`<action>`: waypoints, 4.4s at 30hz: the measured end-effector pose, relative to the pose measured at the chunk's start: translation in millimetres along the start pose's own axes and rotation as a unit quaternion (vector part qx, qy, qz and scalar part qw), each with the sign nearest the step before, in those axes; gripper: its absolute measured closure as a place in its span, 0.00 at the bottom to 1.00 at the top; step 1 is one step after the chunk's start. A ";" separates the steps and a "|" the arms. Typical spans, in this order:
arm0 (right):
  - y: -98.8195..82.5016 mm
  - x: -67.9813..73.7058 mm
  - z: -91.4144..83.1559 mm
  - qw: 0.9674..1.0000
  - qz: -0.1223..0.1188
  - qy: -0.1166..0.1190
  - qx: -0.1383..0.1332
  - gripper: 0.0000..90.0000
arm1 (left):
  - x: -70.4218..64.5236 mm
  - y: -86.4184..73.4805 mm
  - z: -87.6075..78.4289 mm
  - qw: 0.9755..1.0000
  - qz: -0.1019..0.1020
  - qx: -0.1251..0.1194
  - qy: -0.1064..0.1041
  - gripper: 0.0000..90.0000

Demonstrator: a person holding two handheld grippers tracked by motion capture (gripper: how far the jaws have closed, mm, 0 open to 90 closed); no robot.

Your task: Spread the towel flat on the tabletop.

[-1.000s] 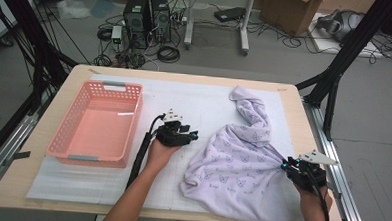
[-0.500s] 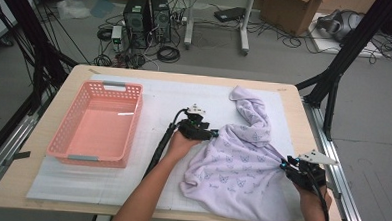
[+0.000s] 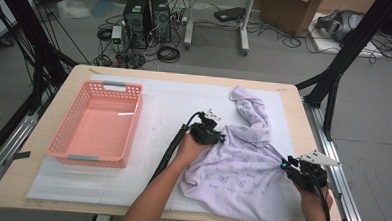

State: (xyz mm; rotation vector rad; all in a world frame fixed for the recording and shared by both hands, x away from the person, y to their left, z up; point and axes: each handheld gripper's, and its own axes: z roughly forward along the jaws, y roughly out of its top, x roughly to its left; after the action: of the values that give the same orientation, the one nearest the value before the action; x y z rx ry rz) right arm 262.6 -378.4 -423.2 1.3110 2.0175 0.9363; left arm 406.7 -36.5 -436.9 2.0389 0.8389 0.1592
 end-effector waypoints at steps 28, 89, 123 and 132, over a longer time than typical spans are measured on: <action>51.3 33.9 73.9 0.995 -0.004 0.097 0.007 0.65 | 41.6 -53.4 -104.1 0.995 -0.038 -0.044 0.075 0.87; 4.9 -14.3 6.7 1.000 0.000 0.016 0.017 0.78 | -15.7 26.4 46.5 0.997 0.051 0.058 0.006 0.58; 67.3 22.6 64.6 0.996 0.004 0.095 0.000 0.76 | 61.6 -47.3 -109.6 0.987 -0.072 -0.036 0.138 0.93; 97.4 85.7 120.5 0.975 -0.062 0.207 0.040 0.77 | 57.7 -45.8 -108.7 0.988 -0.071 -0.050 0.128 0.93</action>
State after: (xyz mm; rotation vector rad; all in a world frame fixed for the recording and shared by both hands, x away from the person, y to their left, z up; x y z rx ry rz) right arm 374.4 -241.2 -425.2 1.0777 2.4427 1.1545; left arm 383.1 91.6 -420.2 1.8813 1.1091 0.3833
